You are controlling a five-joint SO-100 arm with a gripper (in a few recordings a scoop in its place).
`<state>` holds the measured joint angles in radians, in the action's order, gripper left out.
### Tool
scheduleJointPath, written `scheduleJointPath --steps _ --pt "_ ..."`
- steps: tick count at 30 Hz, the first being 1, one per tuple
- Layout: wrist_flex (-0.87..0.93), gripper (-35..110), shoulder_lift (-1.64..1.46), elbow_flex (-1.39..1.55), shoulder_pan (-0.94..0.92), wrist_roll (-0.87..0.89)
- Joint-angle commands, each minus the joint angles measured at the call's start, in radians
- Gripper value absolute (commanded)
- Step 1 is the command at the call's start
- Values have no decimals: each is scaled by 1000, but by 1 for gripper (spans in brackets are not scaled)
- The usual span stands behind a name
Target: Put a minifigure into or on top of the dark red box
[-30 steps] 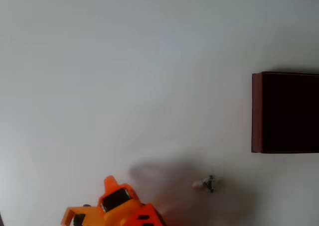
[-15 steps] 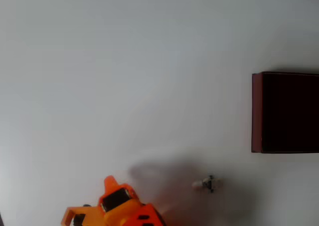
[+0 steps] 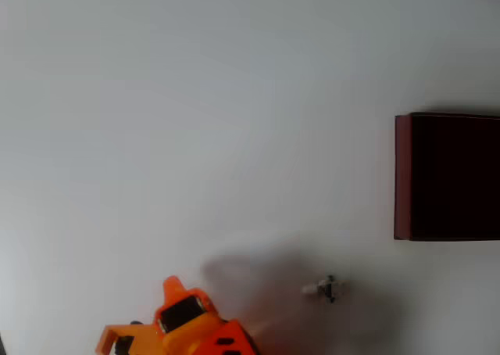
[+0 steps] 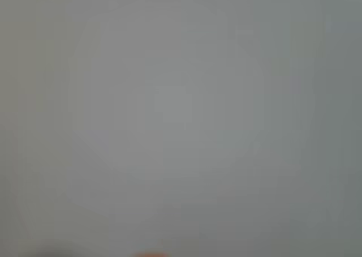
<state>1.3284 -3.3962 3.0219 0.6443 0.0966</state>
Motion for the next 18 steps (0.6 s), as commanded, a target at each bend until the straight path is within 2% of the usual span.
scheduleJointPath --steps 1,12,18 --pt "29 0 -14 -2 3 17" --pt "29 0 -14 -2 0 20" --pt "29 14 -14 -2 9 11"
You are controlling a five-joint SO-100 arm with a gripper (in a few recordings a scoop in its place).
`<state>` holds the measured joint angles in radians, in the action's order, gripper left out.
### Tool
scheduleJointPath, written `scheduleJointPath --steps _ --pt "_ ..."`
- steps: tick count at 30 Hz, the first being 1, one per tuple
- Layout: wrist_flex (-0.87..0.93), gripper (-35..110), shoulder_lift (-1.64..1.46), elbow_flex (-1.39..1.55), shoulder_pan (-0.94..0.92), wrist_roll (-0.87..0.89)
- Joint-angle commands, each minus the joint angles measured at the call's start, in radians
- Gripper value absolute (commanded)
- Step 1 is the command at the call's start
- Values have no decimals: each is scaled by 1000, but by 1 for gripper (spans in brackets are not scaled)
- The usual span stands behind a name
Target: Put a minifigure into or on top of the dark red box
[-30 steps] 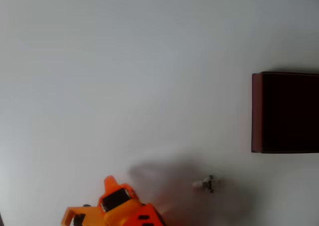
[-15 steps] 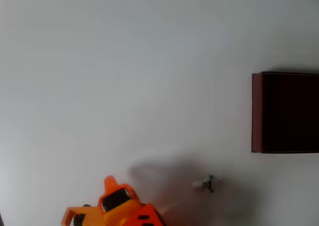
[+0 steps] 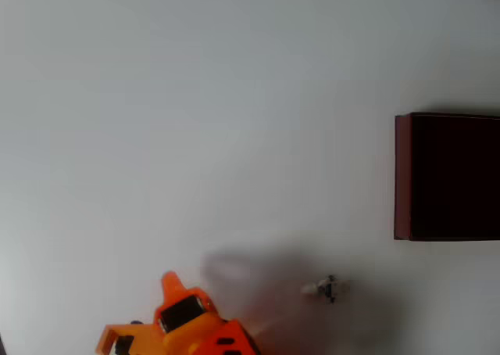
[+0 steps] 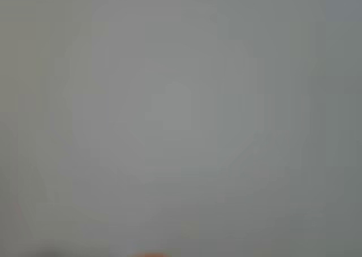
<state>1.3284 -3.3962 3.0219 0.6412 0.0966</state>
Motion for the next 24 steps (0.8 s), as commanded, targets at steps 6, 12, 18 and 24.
scheduleJointPath --steps 6,12,18,24 --pt "17 16 -12 -5 6 21" --pt "-40 25 15 -101 -26 104" --pt "-48 29 276 -311 11 80" --pt "242 28 1252 -1017 -55 2"
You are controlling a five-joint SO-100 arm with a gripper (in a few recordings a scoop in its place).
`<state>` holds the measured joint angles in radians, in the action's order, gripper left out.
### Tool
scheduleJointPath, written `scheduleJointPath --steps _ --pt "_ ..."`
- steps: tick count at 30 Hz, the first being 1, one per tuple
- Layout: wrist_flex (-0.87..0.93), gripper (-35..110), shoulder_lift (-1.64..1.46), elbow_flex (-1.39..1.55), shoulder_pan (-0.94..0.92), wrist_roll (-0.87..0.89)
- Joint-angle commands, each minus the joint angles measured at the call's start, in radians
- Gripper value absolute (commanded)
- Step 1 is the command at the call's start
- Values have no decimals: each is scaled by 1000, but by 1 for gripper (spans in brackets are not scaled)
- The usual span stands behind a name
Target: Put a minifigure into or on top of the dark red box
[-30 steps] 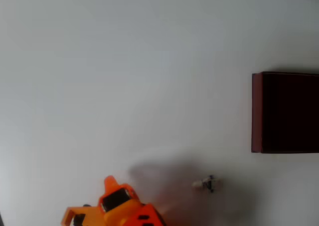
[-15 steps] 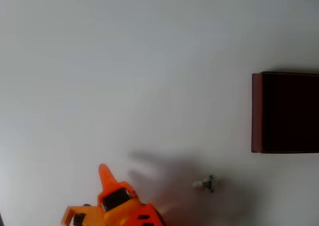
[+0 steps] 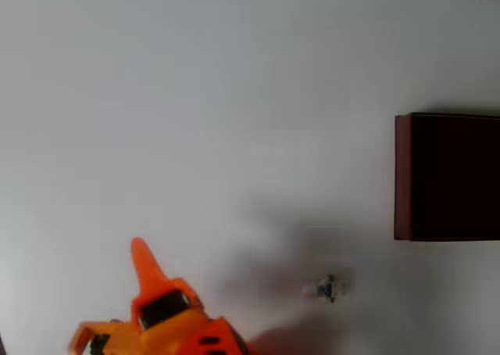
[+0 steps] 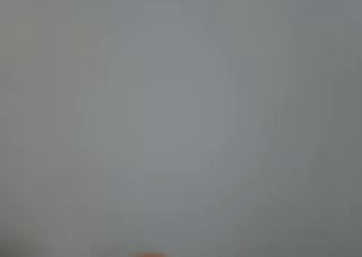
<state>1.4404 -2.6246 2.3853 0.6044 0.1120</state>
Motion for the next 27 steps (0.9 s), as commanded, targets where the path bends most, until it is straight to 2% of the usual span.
scheduleJointPath --steps 1,6,17,23,27 --pt "132 30 517 -422 -26 -23" --pt "149 33 497 -460 -135 -61" --pt "371 36 690 -723 -581 -295" --pt "370 38 561 -661 -776 -357" --pt "285 40 495 -568 -867 -448"
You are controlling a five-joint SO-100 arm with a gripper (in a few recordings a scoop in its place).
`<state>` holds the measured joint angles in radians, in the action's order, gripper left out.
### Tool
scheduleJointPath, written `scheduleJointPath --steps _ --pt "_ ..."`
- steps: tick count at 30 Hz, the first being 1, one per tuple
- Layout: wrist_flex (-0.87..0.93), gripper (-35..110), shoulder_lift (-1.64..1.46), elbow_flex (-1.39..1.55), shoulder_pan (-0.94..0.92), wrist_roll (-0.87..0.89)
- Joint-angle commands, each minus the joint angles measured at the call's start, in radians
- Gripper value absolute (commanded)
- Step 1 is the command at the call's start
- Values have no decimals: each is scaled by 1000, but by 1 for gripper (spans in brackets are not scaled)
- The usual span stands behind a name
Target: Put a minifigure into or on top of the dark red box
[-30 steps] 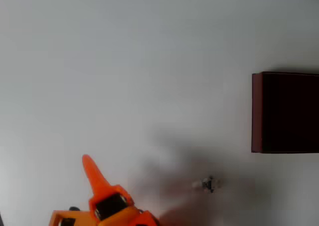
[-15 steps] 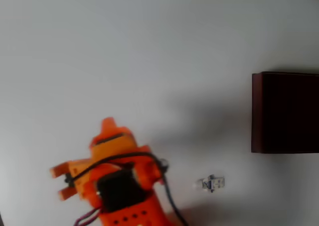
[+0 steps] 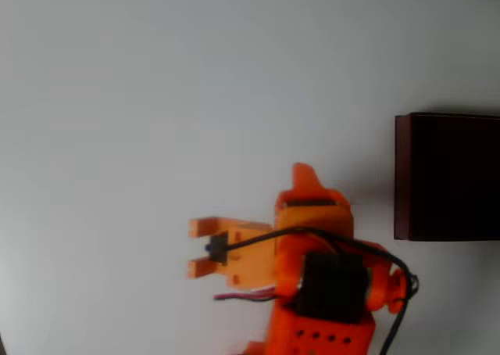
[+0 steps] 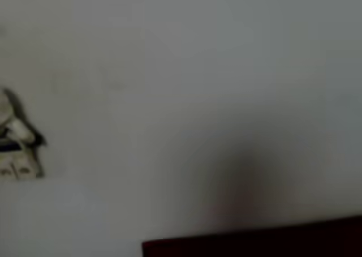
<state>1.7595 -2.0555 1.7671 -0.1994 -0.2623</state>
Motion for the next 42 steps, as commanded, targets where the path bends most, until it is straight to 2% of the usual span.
scheduleJointPath --steps 1,5,9,13,17,21,30,34,39,42 --pt "-86 40 -115 100 -83 -86" --pt "-322 39 -337 341 -166 -107" --pt "-436 42 -423 511 -232 -92" --pt "-353 49 -169 419 -236 -109" --pt "-278 49 29 293 -244 -201" --pt "-362 47 -8 383 -302 -267" --pt "-394 48 95 437 -497 -367" --pt "-433 50 26 541 -561 -422" --pt "-459 50 -143 649 -586 -359" --pt "-420 49 -141 621 -611 -319"
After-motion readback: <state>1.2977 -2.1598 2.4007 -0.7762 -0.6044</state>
